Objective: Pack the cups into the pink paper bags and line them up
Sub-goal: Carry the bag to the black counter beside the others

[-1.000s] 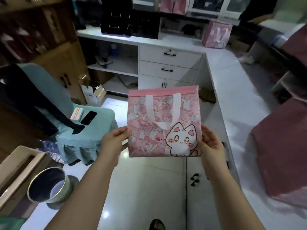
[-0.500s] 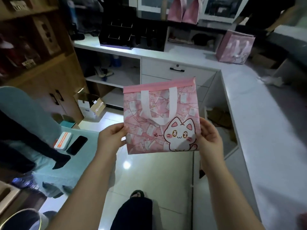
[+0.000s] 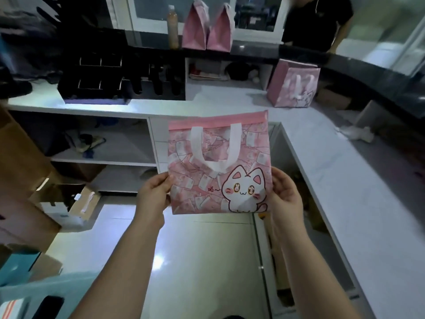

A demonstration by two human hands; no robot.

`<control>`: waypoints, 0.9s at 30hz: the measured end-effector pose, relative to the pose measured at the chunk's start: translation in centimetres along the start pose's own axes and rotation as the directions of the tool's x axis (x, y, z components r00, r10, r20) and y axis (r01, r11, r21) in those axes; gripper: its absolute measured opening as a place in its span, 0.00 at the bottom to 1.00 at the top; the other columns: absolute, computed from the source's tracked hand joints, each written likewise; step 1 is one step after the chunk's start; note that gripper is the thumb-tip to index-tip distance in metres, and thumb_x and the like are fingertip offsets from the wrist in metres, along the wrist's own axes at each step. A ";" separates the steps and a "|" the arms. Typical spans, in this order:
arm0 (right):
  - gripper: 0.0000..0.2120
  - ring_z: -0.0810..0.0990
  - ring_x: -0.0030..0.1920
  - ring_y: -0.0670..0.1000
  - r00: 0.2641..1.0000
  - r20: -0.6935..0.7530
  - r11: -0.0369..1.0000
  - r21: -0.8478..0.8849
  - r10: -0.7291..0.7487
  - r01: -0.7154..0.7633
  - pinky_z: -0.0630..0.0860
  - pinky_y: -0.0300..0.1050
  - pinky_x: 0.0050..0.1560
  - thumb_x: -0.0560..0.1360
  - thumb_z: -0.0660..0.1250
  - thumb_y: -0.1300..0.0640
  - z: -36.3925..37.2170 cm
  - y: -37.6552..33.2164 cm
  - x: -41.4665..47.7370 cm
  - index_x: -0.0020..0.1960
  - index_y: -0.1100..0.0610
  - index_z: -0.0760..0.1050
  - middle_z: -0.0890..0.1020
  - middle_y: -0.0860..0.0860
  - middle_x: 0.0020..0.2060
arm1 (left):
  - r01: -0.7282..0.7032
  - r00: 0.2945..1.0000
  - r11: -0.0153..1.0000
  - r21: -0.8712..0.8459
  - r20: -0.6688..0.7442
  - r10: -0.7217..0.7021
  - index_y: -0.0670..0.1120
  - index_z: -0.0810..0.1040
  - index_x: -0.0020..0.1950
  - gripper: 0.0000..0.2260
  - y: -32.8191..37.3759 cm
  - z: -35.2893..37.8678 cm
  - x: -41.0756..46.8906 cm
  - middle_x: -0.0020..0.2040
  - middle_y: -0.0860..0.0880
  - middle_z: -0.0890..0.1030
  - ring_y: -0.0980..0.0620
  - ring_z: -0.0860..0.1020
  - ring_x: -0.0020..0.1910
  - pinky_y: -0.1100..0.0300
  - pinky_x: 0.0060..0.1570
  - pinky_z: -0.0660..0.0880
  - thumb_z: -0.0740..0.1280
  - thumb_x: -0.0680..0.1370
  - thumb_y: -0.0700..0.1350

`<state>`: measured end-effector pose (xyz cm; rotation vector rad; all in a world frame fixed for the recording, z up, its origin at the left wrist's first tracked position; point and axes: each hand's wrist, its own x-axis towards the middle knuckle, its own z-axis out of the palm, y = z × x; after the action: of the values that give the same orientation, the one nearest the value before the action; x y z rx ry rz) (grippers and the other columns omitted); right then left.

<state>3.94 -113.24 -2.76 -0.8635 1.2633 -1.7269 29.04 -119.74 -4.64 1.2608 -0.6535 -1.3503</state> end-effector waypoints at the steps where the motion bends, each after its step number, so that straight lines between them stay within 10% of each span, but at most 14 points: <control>1: 0.15 0.83 0.56 0.56 1.000 -0.025 1.000 -0.005 0.015 -0.015 0.78 0.60 0.58 0.78 0.63 0.69 -0.2 0.5 1.7 0.59 0.53 0.77 0.85 0.53 0.52 | 0.016 1.000 1.000 0.007 0.003 -0.016 0.44 0.81 0.56 0.08 -0.2 1.2 1.5 0.46 0.47 0.85 0.50 0.84 0.41 0.59 0.36 0.79 0.71 0.77 0.40; 8: 0.15 0.83 0.56 0.55 0.998 -0.031 0.997 0.047 0.056 -0.055 0.80 0.57 0.55 0.78 0.65 0.68 0.6 3.1 16.7 0.62 0.55 0.76 0.85 0.53 0.53 | -0.022 1.000 1.000 0.021 -0.007 0.022 0.46 0.82 0.52 0.06 2.3 10.0 13.5 0.48 0.46 0.86 0.47 0.84 0.47 0.51 0.47 0.80 0.71 0.76 0.40; 16: 0.18 0.82 0.58 0.53 0.989 0.151 0.996 0.085 0.000 -0.013 0.80 0.55 0.56 0.77 0.66 0.68 3.3 1.0 36.5 0.63 0.51 0.76 0.84 0.51 0.56 | -0.133 0.981 0.983 -0.125 -0.155 0.113 0.51 0.83 0.47 0.04 8.0 22.5 25.8 0.43 0.50 0.86 0.52 0.85 0.41 0.51 0.40 0.82 0.71 0.77 0.41; 27: 0.13 0.83 0.55 0.47 0.996 0.065 0.998 0.040 -0.059 0.056 0.81 0.40 0.47 0.78 0.67 0.59 5.3 2.1 55.6 0.59 0.46 0.81 0.85 0.47 0.53 | -0.221 0.960 0.971 0.091 -0.152 0.233 0.46 0.82 0.45 0.05 10.7 31.6 39.5 0.41 0.48 0.85 0.55 0.84 0.37 0.61 0.32 0.79 0.72 0.75 0.35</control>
<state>-15.33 -165.57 0.11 -0.9350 1.1688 -1.7477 11.22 -167.81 1.89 1.2958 -0.7157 -1.0318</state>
